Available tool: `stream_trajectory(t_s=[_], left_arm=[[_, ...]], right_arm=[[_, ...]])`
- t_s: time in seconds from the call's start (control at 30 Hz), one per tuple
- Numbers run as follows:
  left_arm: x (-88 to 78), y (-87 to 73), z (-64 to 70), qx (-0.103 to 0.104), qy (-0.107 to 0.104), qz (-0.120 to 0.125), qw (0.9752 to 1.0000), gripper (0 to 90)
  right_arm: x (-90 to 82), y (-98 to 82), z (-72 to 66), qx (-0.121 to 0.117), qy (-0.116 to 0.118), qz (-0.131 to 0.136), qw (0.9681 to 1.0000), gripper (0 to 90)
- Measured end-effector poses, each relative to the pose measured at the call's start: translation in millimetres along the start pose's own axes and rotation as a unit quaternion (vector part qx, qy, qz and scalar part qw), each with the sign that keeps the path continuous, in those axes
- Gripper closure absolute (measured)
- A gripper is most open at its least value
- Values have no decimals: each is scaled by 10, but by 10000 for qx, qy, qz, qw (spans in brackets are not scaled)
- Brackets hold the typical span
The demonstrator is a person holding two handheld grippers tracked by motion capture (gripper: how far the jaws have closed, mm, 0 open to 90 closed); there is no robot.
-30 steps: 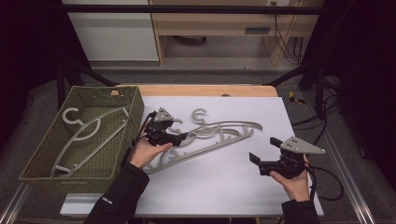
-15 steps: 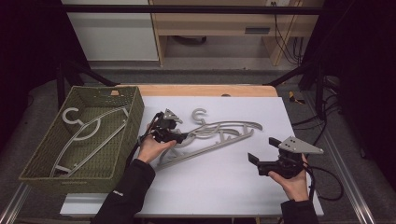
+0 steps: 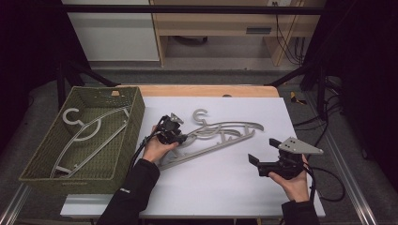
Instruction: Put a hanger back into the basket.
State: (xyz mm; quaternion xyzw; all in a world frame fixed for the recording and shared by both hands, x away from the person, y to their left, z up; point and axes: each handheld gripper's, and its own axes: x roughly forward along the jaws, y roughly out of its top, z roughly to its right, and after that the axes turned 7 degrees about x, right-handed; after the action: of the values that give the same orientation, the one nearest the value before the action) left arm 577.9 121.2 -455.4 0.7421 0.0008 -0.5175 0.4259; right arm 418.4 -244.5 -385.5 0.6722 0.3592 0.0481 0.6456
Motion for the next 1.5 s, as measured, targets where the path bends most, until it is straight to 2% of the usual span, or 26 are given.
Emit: stream_trajectory(t_s=[0.13, 0.2, 0.27, 0.33, 0.5, 0.57, 0.83, 1.07, 1.33, 1.5], left_arm=[[13, 3, 13, 57, 43, -8, 10000, 615], [20, 2, 14, 98, 64, -46, 9999, 618], [49, -5, 21, 148, 119, -191, 9996, 620], [47, -7, 25, 163, 145, -185, 9996, 635], [28, 0, 53, 212, 343, -254, 9989, 733], [1, -1, 62, 243, 352, -282, 9987, 783], [-36, -1, 99, 401, 300, -343, 9982, 806], [-42, -1, 110, 371, 284, -354, 9983, 804], [-84, 25, 119, 222, 238, -328, 9989, 803], [-137, 51, 169, 281, 204, -347, 9988, 813]], right_arm=[[2, -2, 1, -17, 6, -14, 10000, 37], [4, -2, 1, -19, 11, -17, 10000, 37], [6, -3, -1, -18, 14, -25, 10000, 37], [6, -3, -2, -19, 15, -27, 10000, 37], [0, -1, 0, -8, -4, -5, 10000, 37], [-4, -1, 2, -4, -3, 0, 10000, 37], [1, -3, 0, -27, -1, -20, 10000, 37], [-7, -1, -2, -4, -1, 0, 10000, 37], [-8, 0, -3, -2, -5, 3, 10000, 37], [-6, 1, -8, -15, -3, 5, 10000, 37]])
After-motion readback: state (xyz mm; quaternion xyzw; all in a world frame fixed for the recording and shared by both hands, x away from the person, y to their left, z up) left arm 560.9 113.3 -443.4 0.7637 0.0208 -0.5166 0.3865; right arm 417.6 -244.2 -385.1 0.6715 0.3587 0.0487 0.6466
